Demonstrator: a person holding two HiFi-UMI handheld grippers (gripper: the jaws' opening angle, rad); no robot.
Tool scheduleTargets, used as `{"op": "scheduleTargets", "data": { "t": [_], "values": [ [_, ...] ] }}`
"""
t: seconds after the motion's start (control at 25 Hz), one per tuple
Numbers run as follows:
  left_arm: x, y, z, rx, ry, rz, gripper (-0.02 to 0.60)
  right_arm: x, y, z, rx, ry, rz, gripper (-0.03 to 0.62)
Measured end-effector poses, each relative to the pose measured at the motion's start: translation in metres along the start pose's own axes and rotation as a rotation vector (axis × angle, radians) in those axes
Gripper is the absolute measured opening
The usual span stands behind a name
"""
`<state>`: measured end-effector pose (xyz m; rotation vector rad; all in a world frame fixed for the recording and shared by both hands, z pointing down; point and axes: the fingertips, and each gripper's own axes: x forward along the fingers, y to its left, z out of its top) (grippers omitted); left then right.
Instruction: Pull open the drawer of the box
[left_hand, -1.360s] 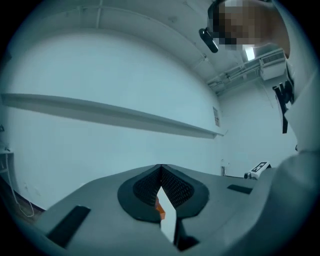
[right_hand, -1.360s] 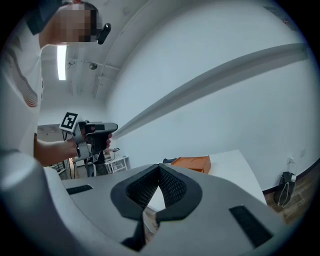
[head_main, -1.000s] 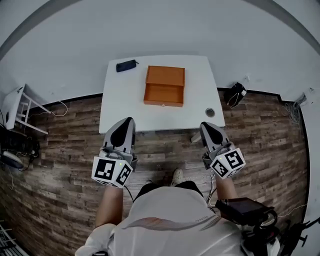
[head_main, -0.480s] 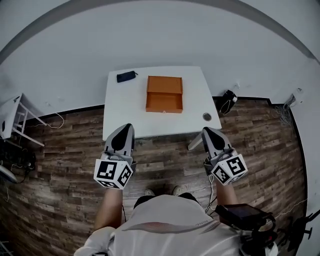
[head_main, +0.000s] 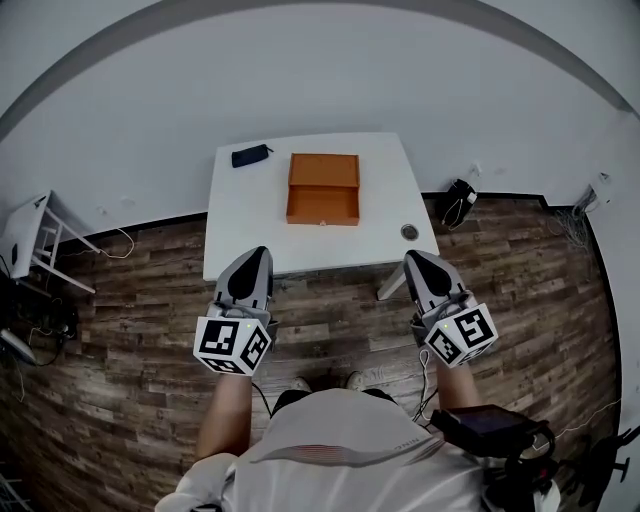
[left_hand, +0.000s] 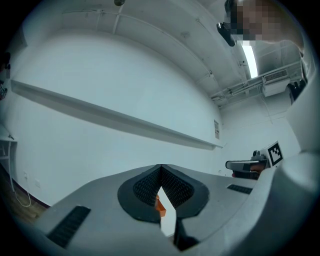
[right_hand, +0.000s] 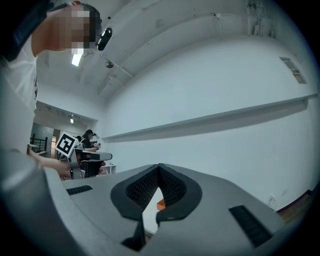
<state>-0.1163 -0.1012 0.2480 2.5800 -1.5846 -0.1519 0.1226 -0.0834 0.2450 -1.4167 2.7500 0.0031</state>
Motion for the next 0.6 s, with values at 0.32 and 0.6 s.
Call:
{"op": "scheduleTargets", "data": {
  "t": [0.32,0.6],
  "values": [
    [-0.0051,0.0037,0.0011,-0.003,0.004,0.019,0.011,0.0021,0.0038,-0.0037,-0.001,0.006,0.014,-0.006],
    [-0.0030,0.0004,-0.0042,-0.017,0.014,-0.002,0.011,0.0041,0.0063,-0.0038,-0.004,0.006,0.012,-0.006]
  ]
}}
